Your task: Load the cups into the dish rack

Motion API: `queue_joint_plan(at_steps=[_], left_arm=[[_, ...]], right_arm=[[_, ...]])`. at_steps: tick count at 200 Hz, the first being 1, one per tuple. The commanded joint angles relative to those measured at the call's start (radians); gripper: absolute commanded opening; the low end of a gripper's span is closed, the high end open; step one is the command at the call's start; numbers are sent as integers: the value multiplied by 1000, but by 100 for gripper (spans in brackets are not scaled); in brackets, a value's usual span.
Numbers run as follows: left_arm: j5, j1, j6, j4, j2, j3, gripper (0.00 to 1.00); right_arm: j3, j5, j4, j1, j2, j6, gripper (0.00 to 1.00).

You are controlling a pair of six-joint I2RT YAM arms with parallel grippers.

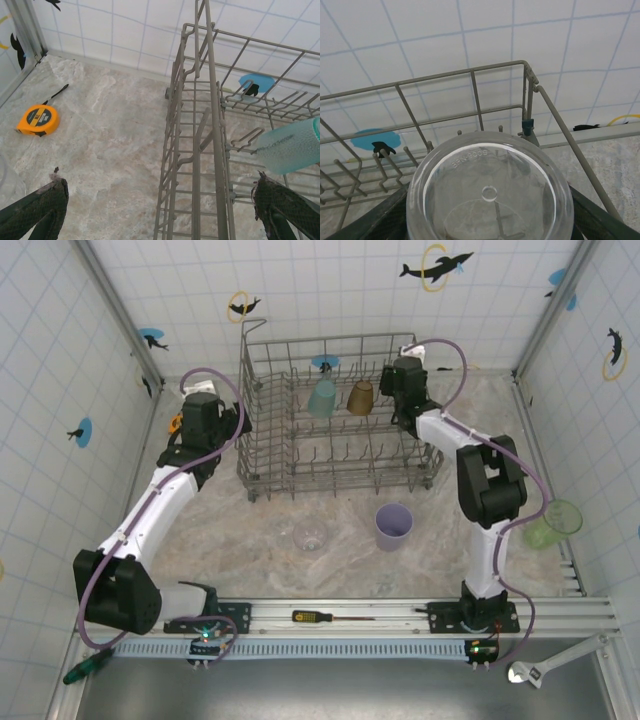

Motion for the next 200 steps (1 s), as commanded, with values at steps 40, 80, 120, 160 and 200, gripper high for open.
queue_joint_plan(at_steps=[40, 80, 120, 160, 200], left_arm=[[-18, 0, 17, 25, 9, -15, 97], [-13, 2, 15, 26, 12, -16, 97], [-7, 1, 14, 26, 15, -16, 97], [-9, 1, 13, 26, 13, -15, 97], [-4, 1, 12, 24, 12, -11, 97]], right_arm=[[67, 55, 83, -14, 58, -27, 53], [74, 59, 82, -14, 77, -34, 53], [69, 48, 77, 0, 94, -27, 53], [69, 5, 30, 4, 111, 30, 62], [82, -2, -28, 5, 104, 72, 72]])
